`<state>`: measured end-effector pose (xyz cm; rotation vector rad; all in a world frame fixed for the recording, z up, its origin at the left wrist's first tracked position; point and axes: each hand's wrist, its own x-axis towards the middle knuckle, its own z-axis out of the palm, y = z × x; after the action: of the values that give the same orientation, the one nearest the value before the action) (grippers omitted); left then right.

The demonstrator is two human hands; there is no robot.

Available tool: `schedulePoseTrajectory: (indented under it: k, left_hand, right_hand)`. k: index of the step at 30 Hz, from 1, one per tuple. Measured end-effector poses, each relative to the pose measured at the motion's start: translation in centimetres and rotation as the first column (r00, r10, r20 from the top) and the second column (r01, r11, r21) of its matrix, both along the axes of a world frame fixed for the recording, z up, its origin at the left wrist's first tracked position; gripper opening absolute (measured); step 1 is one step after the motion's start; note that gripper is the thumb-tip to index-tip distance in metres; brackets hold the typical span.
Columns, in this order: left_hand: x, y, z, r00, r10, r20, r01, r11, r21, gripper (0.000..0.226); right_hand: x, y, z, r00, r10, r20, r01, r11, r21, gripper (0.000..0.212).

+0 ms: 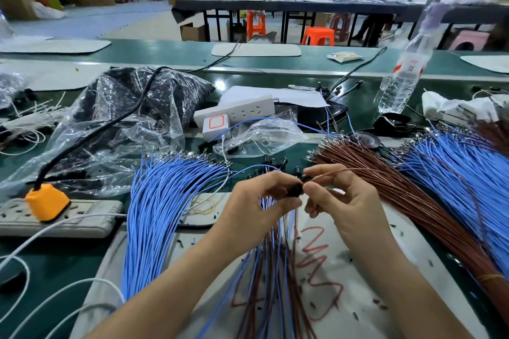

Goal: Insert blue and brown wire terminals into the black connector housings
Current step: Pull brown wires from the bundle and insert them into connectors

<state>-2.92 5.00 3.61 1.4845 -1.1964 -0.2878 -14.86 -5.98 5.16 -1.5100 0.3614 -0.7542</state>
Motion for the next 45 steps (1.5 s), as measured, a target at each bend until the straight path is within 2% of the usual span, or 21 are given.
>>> schedulePoseTrajectory:
  k: [5,10,13,14,16,18,20,22,24,25,26,28,30,32,35,38,41,45]
  left_hand:
    - [0.1,-0.1,0.4,0.947,-0.067,-0.313,0.034,0.993,-0.111,0.019]
    - [-0.1,-0.2,0.6,0.924,-0.092,-0.37,0.05,0.991,-0.123,0.022]
    - [0.0,-0.2,0.7,0.86,-0.078,-0.505,-0.011,0.985,-0.17,0.021]
    - [0.3,-0.2,0.8,0.786,-0.085,-0.612,-0.051,0.978,-0.202,0.021]
    - [1.8,-0.1,1.1,0.509,-0.165,-0.845,-0.165,0.945,-0.283,0.02]
    - [3.9,0.4,1.3,0.251,-0.209,-0.945,-0.329,0.9,-0.286,0.016]
    - [5.6,0.9,1.4,0.117,-0.218,-0.969,-0.472,0.846,-0.247,0.014]
    - [6.7,1.3,1.1,0.067,-0.239,-0.969,-0.564,0.792,-0.234,0.018]
    - [7.1,1.4,0.9,0.086,-0.229,-0.97,-0.589,0.773,-0.235,0.019]
    - [7.0,1.4,0.9,0.116,-0.221,-0.968,-0.572,0.782,-0.247,0.018]
    - [6.7,1.2,0.8,0.159,-0.214,-0.964,-0.535,0.802,-0.266,0.018]
    - [5.8,0.7,0.7,0.287,-0.206,-0.936,-0.407,0.858,-0.314,0.018]
    - [4.5,0.3,0.5,0.429,-0.22,-0.876,-0.231,0.911,-0.342,0.018]
    - [3.3,0.1,0.2,0.561,-0.238,-0.793,-0.068,0.941,-0.33,0.017]
    - [2.2,0.1,-0.2,0.72,-0.233,-0.654,0.085,0.965,-0.249,0.017]
    - [2.0,0.3,-0.1,0.782,-0.212,-0.586,0.135,0.976,-0.173,0.018]
    - [2.1,0.5,0.0,0.822,-0.213,-0.528,0.169,0.977,-0.132,0.019]
    - [2.5,0.4,-0.1,0.818,-0.228,-0.528,0.124,0.966,-0.226,0.021]
  right_hand:
    - [0.0,-0.1,-0.2,0.987,0.09,-0.131,-0.104,0.989,-0.102,0.012]
    - [0.2,0.2,-0.4,0.986,0.089,-0.139,-0.106,0.987,-0.12,0.011]
    - [0.1,0.2,-0.2,0.972,0.124,-0.197,-0.15,0.981,-0.123,0.012]
    - [0.0,0.2,0.1,0.953,0.165,-0.253,-0.201,0.972,-0.121,0.014]
    - [-0.3,0.4,0.6,0.865,0.324,-0.383,-0.375,0.925,-0.062,0.012]
    - [-0.7,0.6,1.0,0.699,0.519,-0.491,-0.581,0.813,0.032,0.015]
    - [-1.0,0.8,1.4,0.522,0.661,-0.539,-0.73,0.673,0.118,0.02]
    - [-1.2,0.9,1.6,0.397,0.73,-0.556,-0.808,0.566,0.166,0.023]
    - [-1.3,0.8,1.7,0.358,0.766,-0.533,-0.831,0.522,0.193,0.021]
    - [-1.3,0.8,1.6,0.376,0.785,-0.492,-0.822,0.528,0.214,0.017]
    - [-1.2,0.9,1.5,0.422,0.792,-0.442,-0.799,0.555,0.231,0.012]
    - [-0.8,1.1,1.0,0.587,0.716,-0.377,-0.702,0.682,0.203,0.008]
    - [-0.3,1.2,0.4,0.743,0.576,-0.342,-0.555,0.815,0.168,0.026]
    - [0.2,1.2,0.0,0.844,0.454,-0.285,-0.429,0.891,0.148,0.034]
    - [0.5,1.2,-0.5,0.939,0.273,-0.208,-0.267,0.962,0.059,0.027]
    - [0.6,1.2,-1.0,0.979,0.095,-0.182,-0.11,0.991,-0.071,0.017]
    - [0.7,1.3,-1.1,0.98,0.002,-0.197,-0.054,0.965,-0.255,0.016]
    - [0.9,1.6,-1.3,0.976,-0.011,-0.217,-0.06,0.947,-0.316,0.017]
